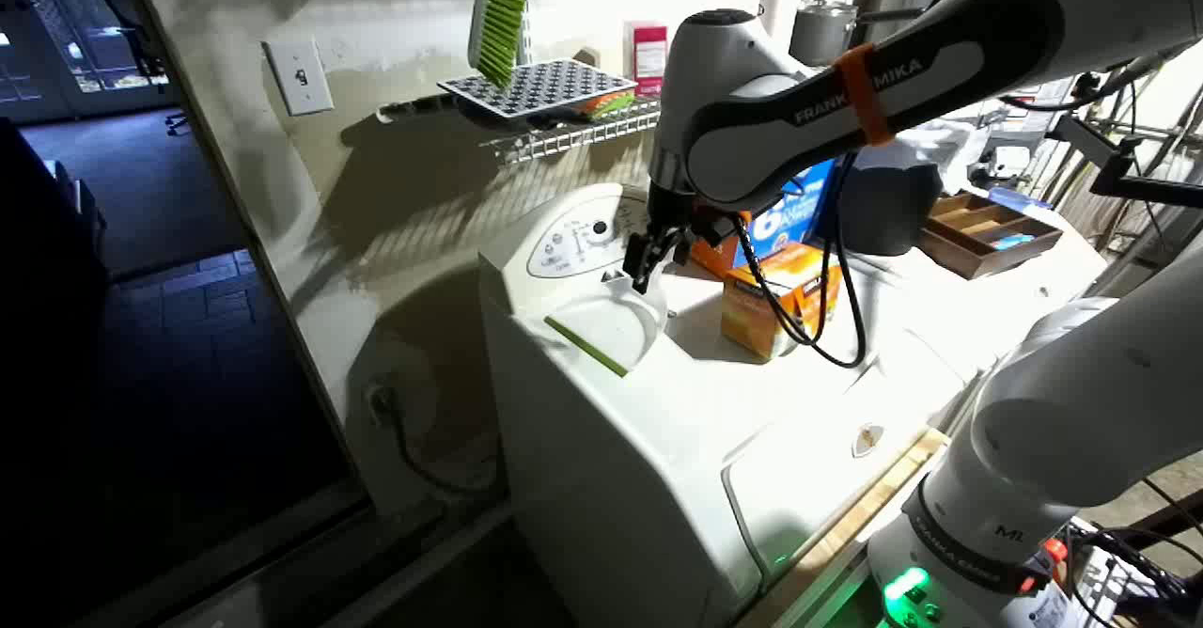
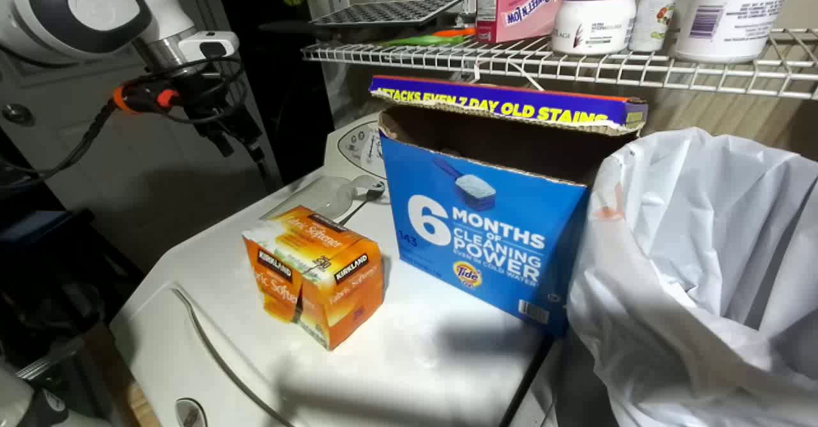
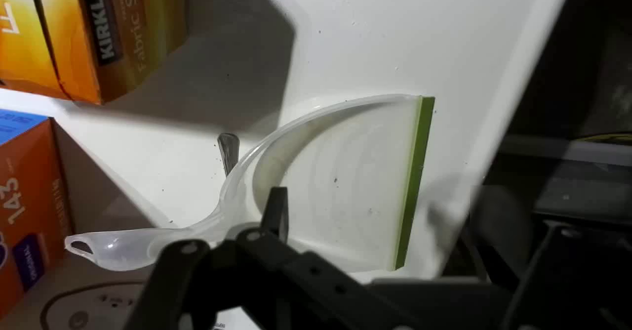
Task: Open the orange fabric softener box lid fully, pick one white paper from the orange fabric softener box and put it on the washing machine
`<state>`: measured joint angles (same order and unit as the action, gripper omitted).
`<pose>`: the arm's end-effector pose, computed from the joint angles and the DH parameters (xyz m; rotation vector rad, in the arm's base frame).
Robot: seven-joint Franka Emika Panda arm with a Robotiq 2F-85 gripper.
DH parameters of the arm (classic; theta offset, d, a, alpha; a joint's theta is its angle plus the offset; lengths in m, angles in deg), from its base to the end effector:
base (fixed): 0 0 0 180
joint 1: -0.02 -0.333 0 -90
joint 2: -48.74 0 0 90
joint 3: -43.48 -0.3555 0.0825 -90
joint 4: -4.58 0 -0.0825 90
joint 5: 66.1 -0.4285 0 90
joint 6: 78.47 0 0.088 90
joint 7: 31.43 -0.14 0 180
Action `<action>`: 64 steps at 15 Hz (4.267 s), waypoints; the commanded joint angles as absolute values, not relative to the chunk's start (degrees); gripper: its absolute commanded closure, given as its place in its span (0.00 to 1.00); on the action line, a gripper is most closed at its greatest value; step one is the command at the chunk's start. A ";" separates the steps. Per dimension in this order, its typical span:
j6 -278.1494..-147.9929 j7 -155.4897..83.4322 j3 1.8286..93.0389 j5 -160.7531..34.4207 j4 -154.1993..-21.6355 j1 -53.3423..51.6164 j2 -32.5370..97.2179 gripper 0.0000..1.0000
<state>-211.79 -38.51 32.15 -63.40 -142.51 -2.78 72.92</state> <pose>0.4340 0.1052 0.4025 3.0349 0.2166 0.2917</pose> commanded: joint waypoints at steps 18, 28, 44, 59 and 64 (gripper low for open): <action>-204.54 -54.70 35.16 -43.51 -150.08 7.14 81.20 0.00; -211.24 -46.48 48.37 -52.54 -152.66 9.64 86.34 0.00; -194.32 -19.39 64.41 -67.76 -152.56 13.66 84.94 0.00; -203.20 5.13 71.23 -69.22 -152.77 12.43 75.11 0.00; -204.49 7.38 71.56 -71.83 -152.76 11.38 73.37 0.00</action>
<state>-203.47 4.60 71.36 -68.75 -152.80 11.95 75.01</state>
